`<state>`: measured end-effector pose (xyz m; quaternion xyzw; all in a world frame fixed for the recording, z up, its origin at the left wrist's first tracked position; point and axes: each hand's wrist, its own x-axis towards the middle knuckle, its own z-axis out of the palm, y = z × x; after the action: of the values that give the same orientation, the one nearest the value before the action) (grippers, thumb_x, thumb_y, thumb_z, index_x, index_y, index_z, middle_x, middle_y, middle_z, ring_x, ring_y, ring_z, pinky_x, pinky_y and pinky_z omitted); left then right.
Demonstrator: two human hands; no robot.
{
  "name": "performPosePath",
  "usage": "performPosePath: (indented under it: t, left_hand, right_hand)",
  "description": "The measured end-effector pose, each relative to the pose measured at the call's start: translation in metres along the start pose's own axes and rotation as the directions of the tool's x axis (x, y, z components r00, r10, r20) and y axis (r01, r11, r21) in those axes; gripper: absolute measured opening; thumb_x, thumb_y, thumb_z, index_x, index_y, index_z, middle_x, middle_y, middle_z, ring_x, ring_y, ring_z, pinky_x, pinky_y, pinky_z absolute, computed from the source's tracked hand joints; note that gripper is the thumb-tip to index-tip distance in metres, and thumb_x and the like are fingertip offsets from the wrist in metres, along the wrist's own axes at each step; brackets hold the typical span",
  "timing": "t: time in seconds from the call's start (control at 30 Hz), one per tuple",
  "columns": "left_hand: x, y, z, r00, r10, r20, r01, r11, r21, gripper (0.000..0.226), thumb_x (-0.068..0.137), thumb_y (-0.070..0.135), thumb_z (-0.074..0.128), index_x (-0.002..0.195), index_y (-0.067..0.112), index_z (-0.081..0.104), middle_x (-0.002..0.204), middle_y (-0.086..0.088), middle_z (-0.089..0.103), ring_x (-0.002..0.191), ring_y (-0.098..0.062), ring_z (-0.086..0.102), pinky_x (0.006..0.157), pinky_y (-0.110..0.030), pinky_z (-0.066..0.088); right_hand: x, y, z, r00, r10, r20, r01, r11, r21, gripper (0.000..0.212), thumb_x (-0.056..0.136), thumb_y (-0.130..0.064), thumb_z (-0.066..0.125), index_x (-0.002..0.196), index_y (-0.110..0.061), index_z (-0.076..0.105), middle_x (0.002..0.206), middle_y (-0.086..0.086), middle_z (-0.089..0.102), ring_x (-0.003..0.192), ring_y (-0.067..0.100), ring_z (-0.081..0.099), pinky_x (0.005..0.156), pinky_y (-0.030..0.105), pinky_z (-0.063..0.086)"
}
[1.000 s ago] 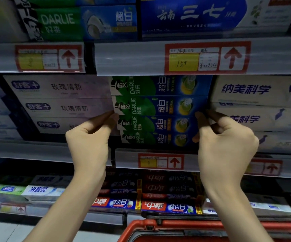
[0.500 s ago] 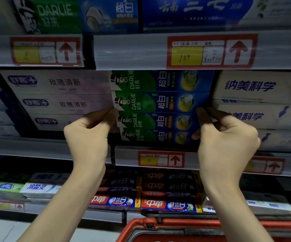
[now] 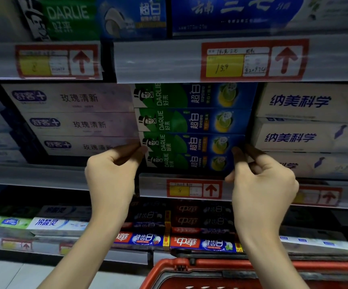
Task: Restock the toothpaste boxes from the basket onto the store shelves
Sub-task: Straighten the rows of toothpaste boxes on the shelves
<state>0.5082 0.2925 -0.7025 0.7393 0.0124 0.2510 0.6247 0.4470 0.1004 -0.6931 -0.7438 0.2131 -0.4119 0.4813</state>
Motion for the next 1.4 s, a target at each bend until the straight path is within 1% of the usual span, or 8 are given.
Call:
performPosePath:
  t: [0.1,0.33,0.47,0.6,0.9,1.0,1.23,1.4]
  left_hand:
    - [0.000,-0.004,0.000,1.000,0.003,0.020,-0.004,0.999,0.042,0.021,0.087,0.018,0.083,0.108,0.021,0.082,0.088,0.022,0.078,0.081,0.007,0.072,0.067,-0.004,0.049]
    - [-0.002,-0.003,0.004,1.000,0.000,0.023,-0.001,1.000,0.011,0.019,0.085,0.016,0.084,0.100,0.028,0.083,0.090,0.019,0.079,0.089,0.004,0.073,0.082,-0.014,0.055]
    - [-0.004,-0.001,0.008,0.999,0.010,0.045,-0.011,1.000,0.016,0.034,0.081,0.008,0.086,0.085,0.040,0.073,0.082,0.024,0.076,0.081,0.004,0.073,0.074,-0.009,0.054]
    - [-0.004,-0.004,0.007,1.000,0.022,0.020,-0.023,1.000,0.005,0.026,0.081,0.008,0.085,0.091,0.031,0.078,0.083,0.019,0.078,0.082,0.001,0.073,0.079,-0.016,0.057]
    - [-0.006,-0.006,0.006,1.000,0.013,-0.002,-0.013,1.000,-0.003,0.025,0.082,0.009,0.086,0.103,0.020,0.081,0.089,0.014,0.079,0.087,0.000,0.074,0.081,-0.015,0.057]
    - [-0.007,-0.002,0.006,1.000,0.029,-0.005,-0.029,1.000,-0.006,0.029,0.083,0.008,0.084,0.094,0.034,0.078,0.087,0.022,0.078,0.084,0.005,0.073,0.078,-0.009,0.054]
    - [-0.004,-0.005,0.005,1.000,0.009,-0.007,-0.010,1.000,-0.024,0.022,0.086,0.016,0.083,0.107,0.021,0.082,0.090,0.023,0.078,0.090,0.006,0.072,0.080,-0.008,0.052]
    - [-0.002,-0.005,0.004,1.000,-0.009,-0.004,0.009,0.998,-0.060,0.021,0.085,0.018,0.085,0.105,0.020,0.082,0.090,0.020,0.078,0.093,0.005,0.073,0.083,-0.010,0.052]
  right_hand:
    - [0.000,0.001,0.001,1.000,-0.007,-0.005,0.007,1.000,-0.018,0.037,0.099,-0.032,0.067,0.065,-0.043,0.056,0.051,-0.011,0.065,0.058,0.010,0.064,0.077,0.035,0.052]
    - [-0.002,-0.002,0.005,0.999,0.041,-0.001,-0.041,0.997,-0.066,0.035,0.099,-0.036,0.063,0.066,-0.026,0.066,0.052,-0.011,0.064,0.061,0.014,0.065,0.081,0.042,0.055]
    - [-0.007,-0.003,0.009,0.995,0.093,0.034,-0.092,0.995,-0.033,0.033,0.093,-0.022,0.066,0.061,-0.017,0.061,0.050,-0.012,0.065,0.056,0.013,0.064,0.086,0.045,0.055]
    - [-0.012,-0.006,0.009,0.993,0.103,0.059,-0.102,0.995,-0.013,0.032,0.091,-0.015,0.064,0.061,-0.010,0.055,0.051,-0.013,0.065,0.052,0.009,0.061,0.088,0.038,0.053]
    - [-0.025,-0.009,0.012,0.981,0.157,0.113,-0.157,0.988,-0.005,0.014,0.096,-0.017,0.056,0.088,-0.005,0.057,0.054,-0.013,0.067,0.057,0.010,0.061,0.090,0.039,0.053]
    - [-0.025,-0.008,0.013,0.980,0.165,0.111,-0.166,0.986,-0.001,0.022,0.096,-0.019,0.056,0.101,0.001,0.063,0.055,-0.018,0.067,0.057,0.009,0.062,0.091,0.044,0.054]
    - [-0.025,-0.006,0.016,0.944,0.313,0.101,-0.329,0.901,0.281,0.031,0.097,-0.008,0.059,0.070,0.000,0.049,0.049,0.006,0.062,0.047,0.020,0.047,0.093,0.065,0.054]
    - [-0.020,0.005,0.018,0.950,0.314,0.001,-0.301,0.911,0.283,0.036,0.100,-0.017,0.063,0.067,-0.003,0.065,0.049,0.002,0.063,0.047,0.017,0.052,0.067,0.040,0.052]
